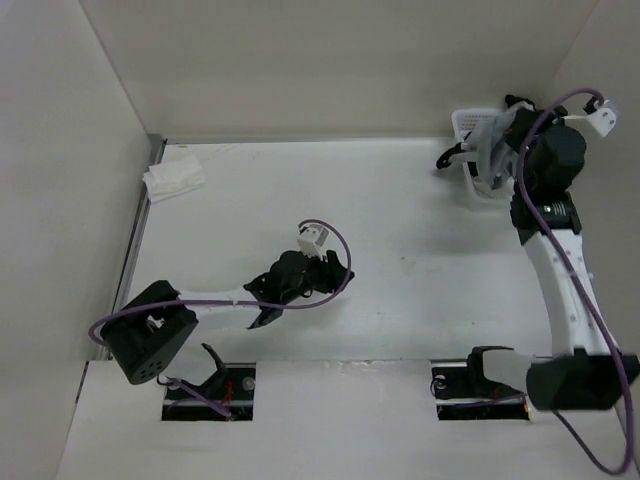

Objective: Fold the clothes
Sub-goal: Move the tank top to the center of the board, then flatten the tank top out

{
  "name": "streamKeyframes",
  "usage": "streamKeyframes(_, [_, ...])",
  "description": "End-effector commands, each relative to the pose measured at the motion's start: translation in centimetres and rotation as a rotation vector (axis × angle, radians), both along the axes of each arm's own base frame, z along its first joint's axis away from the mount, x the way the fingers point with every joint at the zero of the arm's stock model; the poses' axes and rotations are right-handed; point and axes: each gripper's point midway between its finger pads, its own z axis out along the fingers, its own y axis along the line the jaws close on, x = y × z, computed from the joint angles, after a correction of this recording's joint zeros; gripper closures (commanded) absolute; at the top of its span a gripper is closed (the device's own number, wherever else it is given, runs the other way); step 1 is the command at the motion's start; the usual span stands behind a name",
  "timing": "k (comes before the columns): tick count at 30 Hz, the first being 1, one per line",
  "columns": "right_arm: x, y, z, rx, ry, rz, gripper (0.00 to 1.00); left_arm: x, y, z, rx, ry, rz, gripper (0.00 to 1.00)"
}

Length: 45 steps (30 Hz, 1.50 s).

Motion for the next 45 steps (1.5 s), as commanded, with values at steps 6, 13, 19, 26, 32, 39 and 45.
streamKeyframes(6, [-18.1,15.8,21.4,0.001,-0.586,0.497,1.00,3.7,5.6,3.9,-0.128,-0.009,0.218,0.54])
streamKeyframes(13, [-21.0,27.7,19.7,0.066,-0.520,0.893,0.97,5.1,13.0,4.6,-0.188,0.016,0.454,0.55])
streamKeyframes(19, [-12.7,35.0,3.2,0.208,-0.227,1.005,0.96,5.4,17.1,3.4,-0.166,0.035,0.584,0.55])
streamKeyframes(26, [1.9,34.4,-12.2,0.262,0.118,0.858,0.78,5.7,18.0,1.8,-0.112,0.084,0.612,0.56])
streamKeyframes(32, [1.3,31.3,-13.2,0.129,0.193,0.754,0.56,4.9,17.0,0.3,-0.033,0.104,0.585,0.57])
streamKeyframes(39, [-10.6,27.4,-24.1,0.077,0.472,0.646,0.99,2.7,9.3,0.9,0.047,0.063,0.345,0.66])
streamKeyframes(45, [-17.0,22.9,-28.6,0.212,0.502,0.566,0.96,-1.4,-0.1,1.5,0.183,-0.052,0.113,0.60])
